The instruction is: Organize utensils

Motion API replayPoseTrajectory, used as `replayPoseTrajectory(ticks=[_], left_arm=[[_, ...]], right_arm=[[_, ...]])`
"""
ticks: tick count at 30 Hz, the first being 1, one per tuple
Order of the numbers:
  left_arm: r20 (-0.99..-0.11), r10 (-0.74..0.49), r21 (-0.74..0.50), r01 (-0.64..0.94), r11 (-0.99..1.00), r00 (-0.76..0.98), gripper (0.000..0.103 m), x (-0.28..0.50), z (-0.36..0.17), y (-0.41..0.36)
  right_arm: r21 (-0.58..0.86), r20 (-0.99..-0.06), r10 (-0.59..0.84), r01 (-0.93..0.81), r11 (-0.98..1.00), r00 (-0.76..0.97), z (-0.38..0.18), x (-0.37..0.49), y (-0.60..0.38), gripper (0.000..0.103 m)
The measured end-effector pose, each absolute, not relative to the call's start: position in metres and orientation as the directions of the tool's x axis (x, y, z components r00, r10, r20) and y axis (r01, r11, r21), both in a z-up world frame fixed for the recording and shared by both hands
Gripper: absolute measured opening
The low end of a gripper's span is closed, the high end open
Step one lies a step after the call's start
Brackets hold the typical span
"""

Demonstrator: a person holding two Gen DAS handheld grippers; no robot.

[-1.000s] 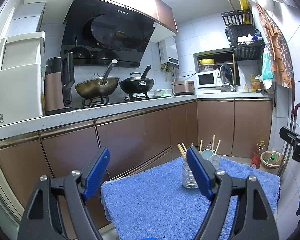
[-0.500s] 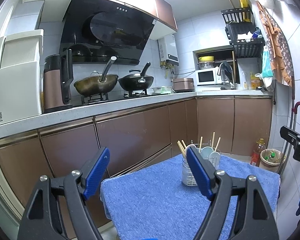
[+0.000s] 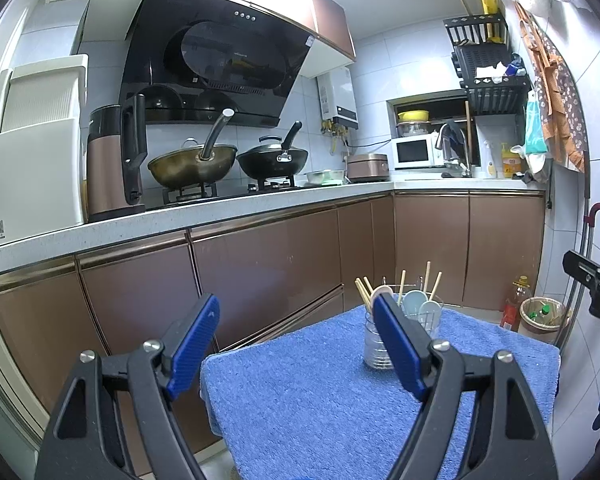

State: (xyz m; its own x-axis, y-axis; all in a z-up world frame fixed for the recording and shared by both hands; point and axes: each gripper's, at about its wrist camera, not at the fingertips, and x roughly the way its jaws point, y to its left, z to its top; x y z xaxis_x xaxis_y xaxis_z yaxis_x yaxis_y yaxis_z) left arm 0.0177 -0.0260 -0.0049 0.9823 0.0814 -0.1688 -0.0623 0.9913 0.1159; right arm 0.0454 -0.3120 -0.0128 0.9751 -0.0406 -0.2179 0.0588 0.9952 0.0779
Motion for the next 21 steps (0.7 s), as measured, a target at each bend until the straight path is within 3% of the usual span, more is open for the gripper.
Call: replayPoseTrajectory(ticks=[21], left_arm=[[-0.164, 0.090, 0.103, -0.074, 0.992, 0.982, 0.078, 0.0142, -0.0071, -0.0254]], right_arm=[[0.074, -0.221, -0.040, 0.057, 0.996, 0.975, -0.0121, 0.0460, -0.3107, 0.103]])
